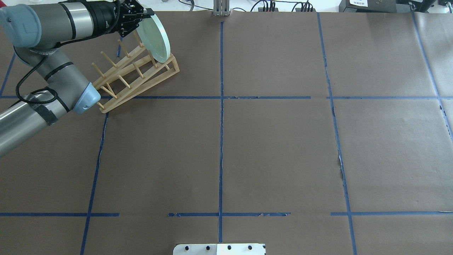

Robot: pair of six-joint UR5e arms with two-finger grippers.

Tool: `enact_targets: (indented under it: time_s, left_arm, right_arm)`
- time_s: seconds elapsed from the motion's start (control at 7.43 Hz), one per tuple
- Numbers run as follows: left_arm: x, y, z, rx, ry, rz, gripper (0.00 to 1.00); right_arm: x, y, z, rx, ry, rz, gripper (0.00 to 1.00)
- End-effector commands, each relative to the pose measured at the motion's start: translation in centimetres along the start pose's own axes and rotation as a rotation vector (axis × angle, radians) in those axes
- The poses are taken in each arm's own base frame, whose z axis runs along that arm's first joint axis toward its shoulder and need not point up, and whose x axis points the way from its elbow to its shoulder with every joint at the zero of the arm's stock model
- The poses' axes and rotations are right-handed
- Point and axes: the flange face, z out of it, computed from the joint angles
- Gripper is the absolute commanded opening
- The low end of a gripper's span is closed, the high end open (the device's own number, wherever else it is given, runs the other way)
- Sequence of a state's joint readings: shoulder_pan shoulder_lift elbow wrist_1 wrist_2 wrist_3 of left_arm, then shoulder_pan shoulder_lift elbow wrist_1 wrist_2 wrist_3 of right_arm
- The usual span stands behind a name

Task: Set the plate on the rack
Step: 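Lower the plate into the rack slot with the left gripper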

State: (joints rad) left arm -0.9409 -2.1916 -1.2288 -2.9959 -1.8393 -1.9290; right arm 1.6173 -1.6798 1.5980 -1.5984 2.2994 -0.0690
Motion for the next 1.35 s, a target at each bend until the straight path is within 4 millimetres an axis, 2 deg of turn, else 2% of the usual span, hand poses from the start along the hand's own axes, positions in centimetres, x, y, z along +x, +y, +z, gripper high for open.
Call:
enact_targets:
  time_s: [0.0,0.13,0.4,0.54,0.67,0.81,0.94,1.08,1.21]
  left_arm:
    - [-0.2,0.1,0.0,-0.001,-0.004,-0.001,0.84]
    - [-0.2,0.0,0.0,0.002,-0.007,0.0,1.0]
    - [-0.3,-0.4,-0.2,0.007,-0.011,0.013,1.0]
    - [1.0,-1.5,-1.1,0.02,0.006,0.047,1.0]
    - [3.1,-2.2,-2.5,0.024,0.006,0.071,1.0]
    - [4.4,-3.1,-4.2,0.014,-0.081,0.125,1.0]
    - [3.8,-3.2,-5.8,-0.014,-0.198,0.276,1.0]
    - [2.6,-4.9,-6.9,-0.042,-0.33,0.369,1.0]
    - [1.2,-7.3,-9.9,-0.1,-0.416,0.453,1.0]
  right_arm:
    - [0.0,0.0,0.0,0.0,0.0,-0.001,1.0]
    - [0.0,0.0,0.0,0.0,0.0,-0.001,1.0]
    - [0.0,0.0,0.0,0.001,0.0,0.0,1.0]
    - [0.0,0.0,0.0,0.001,0.0,0.0,1.0]
    - [0.0,0.0,0.0,0.001,0.0,0.0,1.0]
    - [0.0,0.0,0.0,0.0,0.0,-0.001,1.0]
    - [0.0,0.0,0.1,-0.001,0.0,0.0,1.0]
    - [0.0,0.0,0.0,0.001,0.0,0.0,1.0]
    - [0.0,0.0,0.0,0.0,0.0,-0.001,1.0]
